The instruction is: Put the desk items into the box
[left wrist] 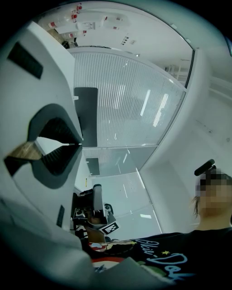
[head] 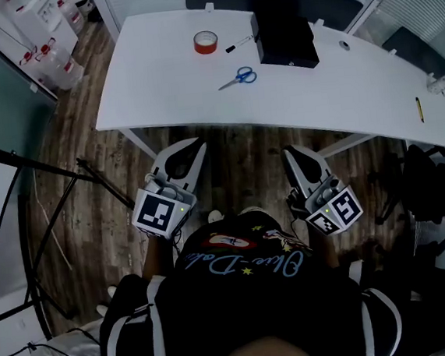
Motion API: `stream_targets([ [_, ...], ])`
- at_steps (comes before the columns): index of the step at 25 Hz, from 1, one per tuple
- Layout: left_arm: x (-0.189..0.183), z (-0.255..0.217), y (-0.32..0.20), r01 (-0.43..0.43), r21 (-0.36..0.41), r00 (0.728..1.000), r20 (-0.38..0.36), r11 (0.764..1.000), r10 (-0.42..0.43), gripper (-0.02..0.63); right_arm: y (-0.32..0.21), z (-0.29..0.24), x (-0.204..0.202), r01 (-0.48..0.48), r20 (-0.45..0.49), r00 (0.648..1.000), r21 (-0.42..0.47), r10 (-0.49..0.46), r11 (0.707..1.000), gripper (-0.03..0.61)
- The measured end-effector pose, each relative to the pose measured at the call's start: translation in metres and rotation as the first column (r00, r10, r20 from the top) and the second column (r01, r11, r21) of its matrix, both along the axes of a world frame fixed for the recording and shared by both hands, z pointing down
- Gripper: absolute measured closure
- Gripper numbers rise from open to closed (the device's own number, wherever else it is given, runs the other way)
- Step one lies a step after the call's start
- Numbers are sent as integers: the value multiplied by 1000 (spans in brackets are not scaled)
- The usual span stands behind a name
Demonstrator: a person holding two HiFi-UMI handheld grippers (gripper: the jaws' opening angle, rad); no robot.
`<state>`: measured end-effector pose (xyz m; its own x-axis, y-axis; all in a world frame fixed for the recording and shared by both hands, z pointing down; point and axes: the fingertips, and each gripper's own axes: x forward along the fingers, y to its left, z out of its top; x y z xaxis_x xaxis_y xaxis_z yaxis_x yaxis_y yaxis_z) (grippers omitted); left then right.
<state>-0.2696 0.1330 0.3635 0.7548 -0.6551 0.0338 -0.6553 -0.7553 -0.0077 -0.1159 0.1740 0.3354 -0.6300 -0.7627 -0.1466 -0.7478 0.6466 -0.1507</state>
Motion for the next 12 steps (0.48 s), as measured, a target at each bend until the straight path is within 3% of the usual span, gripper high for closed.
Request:
stream_targets([
  [6,11,3,-10,-15,-10,1000,24,1000,16,606,-11,3,12,-18,18,1000,-14,18,1000,566],
  [12,13,2,-29,41,-11,998,45,999,-41,606,-39,7,18,41,30,999,-16,-41,999,566],
])
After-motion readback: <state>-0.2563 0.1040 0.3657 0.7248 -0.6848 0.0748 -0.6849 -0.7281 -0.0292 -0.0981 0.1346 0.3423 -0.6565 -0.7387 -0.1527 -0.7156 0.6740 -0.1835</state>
